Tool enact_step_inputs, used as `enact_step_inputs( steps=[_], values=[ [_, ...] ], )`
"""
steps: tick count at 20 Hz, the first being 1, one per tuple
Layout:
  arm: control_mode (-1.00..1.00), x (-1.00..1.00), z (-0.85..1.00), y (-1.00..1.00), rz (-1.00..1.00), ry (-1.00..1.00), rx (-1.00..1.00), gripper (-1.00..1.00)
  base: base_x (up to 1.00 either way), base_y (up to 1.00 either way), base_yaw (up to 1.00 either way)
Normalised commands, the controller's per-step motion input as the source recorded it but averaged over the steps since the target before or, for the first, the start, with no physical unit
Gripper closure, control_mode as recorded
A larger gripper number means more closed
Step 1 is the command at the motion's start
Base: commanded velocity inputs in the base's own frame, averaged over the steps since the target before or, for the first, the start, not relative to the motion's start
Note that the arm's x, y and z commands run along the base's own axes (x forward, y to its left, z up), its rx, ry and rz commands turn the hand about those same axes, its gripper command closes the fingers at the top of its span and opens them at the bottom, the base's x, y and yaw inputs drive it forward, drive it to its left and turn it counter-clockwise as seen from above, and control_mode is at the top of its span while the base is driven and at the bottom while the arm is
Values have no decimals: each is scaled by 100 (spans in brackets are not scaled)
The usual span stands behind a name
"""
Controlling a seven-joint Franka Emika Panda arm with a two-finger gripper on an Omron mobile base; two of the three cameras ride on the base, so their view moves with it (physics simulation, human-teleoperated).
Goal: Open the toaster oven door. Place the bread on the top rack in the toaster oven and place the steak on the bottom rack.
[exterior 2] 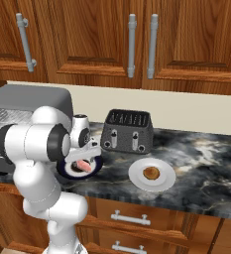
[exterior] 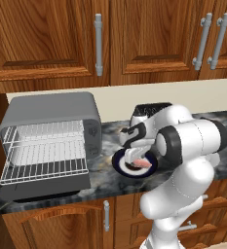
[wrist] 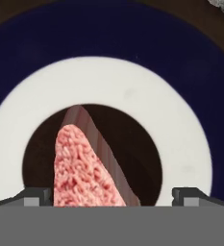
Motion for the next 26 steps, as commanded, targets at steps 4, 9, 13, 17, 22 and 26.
enact_step_inputs(
  steps=[4, 9, 13, 17, 22, 26],
  values=[
    [-100, -14, -15, 0, 0, 1, 0, -100, 0, 0, 0],
    [-100, -31, -11, 0, 0, 0, 0, -100, 0, 0, 0],
    [-100, -29, -11, 0, 0, 0, 0, -100, 0, 0, 0],
    [-100, -15, -26, 0, 0, 0, 0, -100, 0, 0, 0],
    [-100, -5, -48, 0, 0, 0, 0, -100, 0, 0, 0],
    [-100, 0, -39, 0, 0, 0, 0, 100, 0, 0, 0]
  ],
)
